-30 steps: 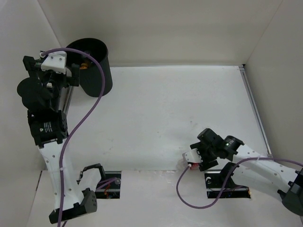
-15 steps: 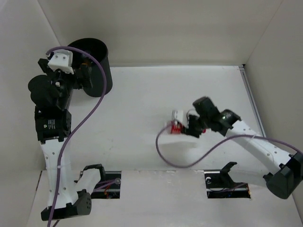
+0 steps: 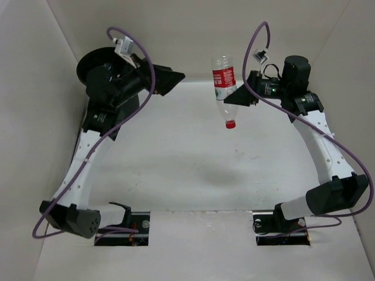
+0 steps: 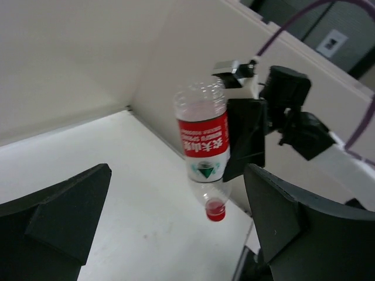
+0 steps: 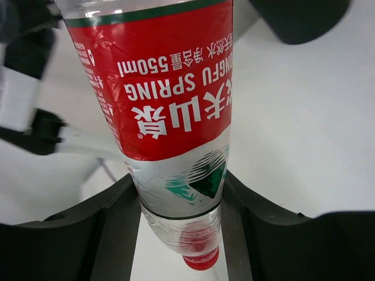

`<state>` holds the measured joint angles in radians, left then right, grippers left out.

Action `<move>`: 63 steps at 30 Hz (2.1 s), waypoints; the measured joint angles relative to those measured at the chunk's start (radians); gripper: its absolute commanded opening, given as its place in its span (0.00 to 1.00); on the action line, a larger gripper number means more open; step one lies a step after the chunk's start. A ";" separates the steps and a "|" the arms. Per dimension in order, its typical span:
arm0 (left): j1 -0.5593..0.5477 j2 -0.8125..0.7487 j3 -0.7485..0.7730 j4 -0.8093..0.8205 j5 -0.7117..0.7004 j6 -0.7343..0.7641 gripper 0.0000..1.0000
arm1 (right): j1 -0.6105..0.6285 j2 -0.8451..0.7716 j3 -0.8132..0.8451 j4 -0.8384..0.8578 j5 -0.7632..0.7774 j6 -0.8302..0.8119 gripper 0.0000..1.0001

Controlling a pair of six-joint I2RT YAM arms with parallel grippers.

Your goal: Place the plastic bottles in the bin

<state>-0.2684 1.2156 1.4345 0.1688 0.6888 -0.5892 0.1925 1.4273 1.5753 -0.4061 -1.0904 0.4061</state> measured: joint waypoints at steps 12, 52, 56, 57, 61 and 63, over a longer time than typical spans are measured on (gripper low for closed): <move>-0.266 0.248 0.105 0.087 0.052 -0.085 1.00 | -0.058 -0.014 -0.098 0.442 -0.193 0.467 0.12; 0.369 0.415 0.503 -0.066 0.083 0.294 0.08 | -0.401 -0.151 -0.460 0.680 -0.294 0.547 0.69; 0.580 0.435 0.565 -0.008 0.006 0.396 0.07 | -0.427 -0.198 -0.488 0.676 -0.294 0.531 0.68; 0.610 0.441 0.565 0.018 -0.006 0.417 0.07 | -0.427 -0.212 -0.492 0.675 -0.294 0.529 0.68; 0.670 0.484 0.515 0.139 -0.045 0.498 0.07 | -0.426 -0.267 -0.492 0.663 -0.294 0.525 0.67; 0.678 0.516 0.462 0.176 -0.060 0.534 0.07 | -0.429 -0.287 -0.479 0.645 -0.294 0.525 0.67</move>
<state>0.4095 1.7313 1.8961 0.3450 0.6289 -0.0555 -0.2367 1.1400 1.0966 0.2394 -1.3849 0.9310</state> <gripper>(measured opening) 0.542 0.674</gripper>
